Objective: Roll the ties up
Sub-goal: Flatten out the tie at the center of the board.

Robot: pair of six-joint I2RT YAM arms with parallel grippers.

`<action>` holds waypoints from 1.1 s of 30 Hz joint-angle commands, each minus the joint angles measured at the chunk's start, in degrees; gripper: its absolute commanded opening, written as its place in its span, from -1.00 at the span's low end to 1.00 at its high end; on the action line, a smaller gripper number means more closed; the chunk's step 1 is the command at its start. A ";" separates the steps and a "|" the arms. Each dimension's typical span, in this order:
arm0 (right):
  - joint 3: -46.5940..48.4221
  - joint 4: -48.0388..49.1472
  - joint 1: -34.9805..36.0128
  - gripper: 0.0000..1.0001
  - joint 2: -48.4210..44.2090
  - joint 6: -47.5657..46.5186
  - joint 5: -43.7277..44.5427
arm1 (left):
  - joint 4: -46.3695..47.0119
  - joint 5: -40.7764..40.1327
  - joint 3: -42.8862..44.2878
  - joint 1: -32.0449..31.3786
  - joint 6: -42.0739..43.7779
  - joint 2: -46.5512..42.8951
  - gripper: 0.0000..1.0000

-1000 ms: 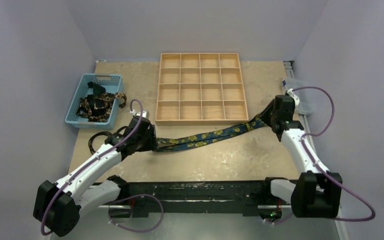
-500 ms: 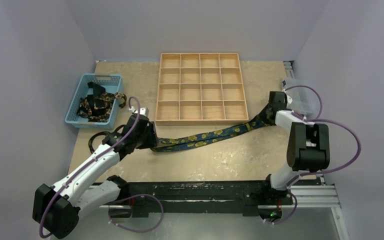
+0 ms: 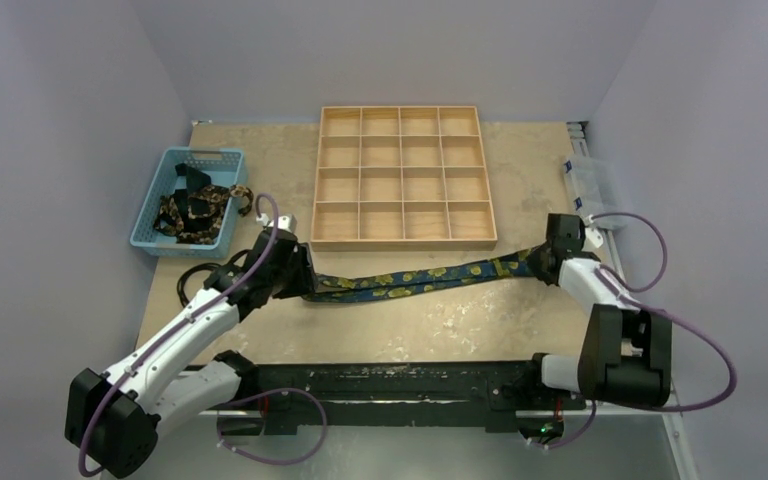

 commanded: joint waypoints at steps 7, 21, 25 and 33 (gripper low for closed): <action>3.35 -8.45 -0.27 -0.73 -14.25 -7.23 -2.72 | 1.13 1.73 -2.11 0.34 -0.56 -3.04 0.08; -2.96 -17.44 -0.22 0.02 -22.44 1.03 -5.49 | 7.59 3.36 2.20 -0.06 1.30 7.27 -0.14; -3.81 -14.09 -0.24 0.15 -18.04 3.33 -2.77 | 7.75 3.47 1.54 -0.12 0.89 4.99 -0.15; -3.12 -9.19 -0.46 0.14 -8.29 6.18 4.55 | 5.63 2.16 1.53 -0.11 1.49 1.62 -0.14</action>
